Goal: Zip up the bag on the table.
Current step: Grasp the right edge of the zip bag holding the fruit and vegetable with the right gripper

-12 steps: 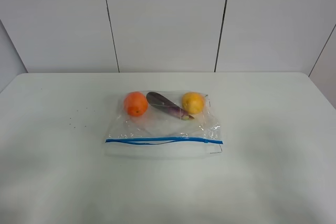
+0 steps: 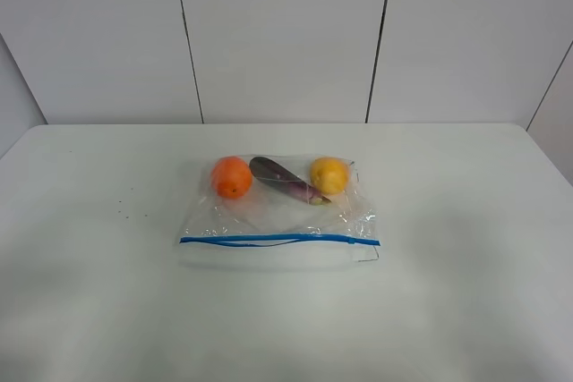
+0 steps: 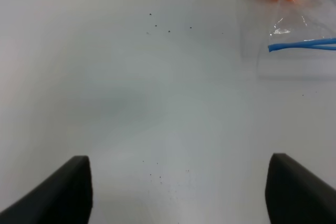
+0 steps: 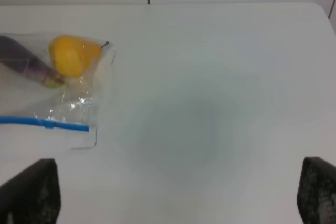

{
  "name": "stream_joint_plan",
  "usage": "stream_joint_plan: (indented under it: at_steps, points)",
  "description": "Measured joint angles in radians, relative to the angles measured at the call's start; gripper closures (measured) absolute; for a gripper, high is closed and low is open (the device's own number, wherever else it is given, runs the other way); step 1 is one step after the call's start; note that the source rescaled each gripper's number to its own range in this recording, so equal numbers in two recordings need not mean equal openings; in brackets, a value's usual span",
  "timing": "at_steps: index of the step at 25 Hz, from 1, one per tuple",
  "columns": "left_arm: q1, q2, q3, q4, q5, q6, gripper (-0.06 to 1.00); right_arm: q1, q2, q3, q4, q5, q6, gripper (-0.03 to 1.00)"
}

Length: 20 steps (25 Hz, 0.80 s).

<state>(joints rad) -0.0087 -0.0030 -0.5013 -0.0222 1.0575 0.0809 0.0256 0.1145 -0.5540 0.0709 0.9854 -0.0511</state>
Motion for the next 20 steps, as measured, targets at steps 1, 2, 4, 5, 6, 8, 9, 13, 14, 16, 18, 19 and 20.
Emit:
stream_joint_plan:
  at_steps: [1,2,4,5,6,8,9,13,14,16,18,19,20]
  points:
    - [0.0,0.0,0.0,0.0,0.0,0.0,-0.06,0.0,0.061,-0.022,0.001,-0.01,0.0,-0.03]
    - [0.0,0.0,0.0,0.0,0.0,0.0,-0.06,0.0,0.131,-0.048,0.001,-0.013,0.0,-0.03]
    - [0.0,0.0,0.0,0.0,0.0,0.0,-0.06,0.0,0.276,-0.101,0.005,-0.019,0.0,-0.03]
    - [0.0,0.0,0.0,0.0,0.0,0.0,-0.06,0.0,0.357,-0.122,0.011,-0.022,0.0,-0.03]
    - [0.0,0.0,0.0,0.0,0.0,0.0,-0.06,0.0,0.426,-0.147,0.018,-0.024,0.0,-0.03]
    - [0.0,0.0,0.0,0.0,0.0,0.0,-0.06,0.0,0.591,-0.194,0.038,-0.027,0.0,-0.03]
    - [0.0,0.0,0.0,0.0,0.0,0.0,-0.06,0.0,0.671,-0.22,0.05,-0.03,-0.001,-0.03]
    - [0.0,0.0,0.0,0.0,0.0,0.0,-0.06,0.0,0.943,-0.304,0.11,-0.051,-0.001,-0.03]
    - [0.0,0.0,0.0,0.0,0.0,0.0,-0.06,0.0,1.008,-0.318,0.129,-0.062,-0.004,-0.03]
    - [0.0,0.0,0.0,0.0,0.0,0.0,-0.06,0.0,1.124,-0.333,0.171,-0.088,-0.023,-0.03]
    - [0.0,0.0,0.0,0.0,0.0,0.0,-0.06,0.0,1.218,-0.337,0.223,-0.117,-0.061,-0.03]
    - [0.0,0.0,0.0,0.0,0.0,0.0,-0.06,0.0,1.265,-0.337,0.257,-0.13,-0.093,-0.03]
    - [0.0,0.0,0.0,0.0,0.0,0.0,-0.06,0.0,1.303,-0.337,0.292,-0.144,-0.132,-0.03]
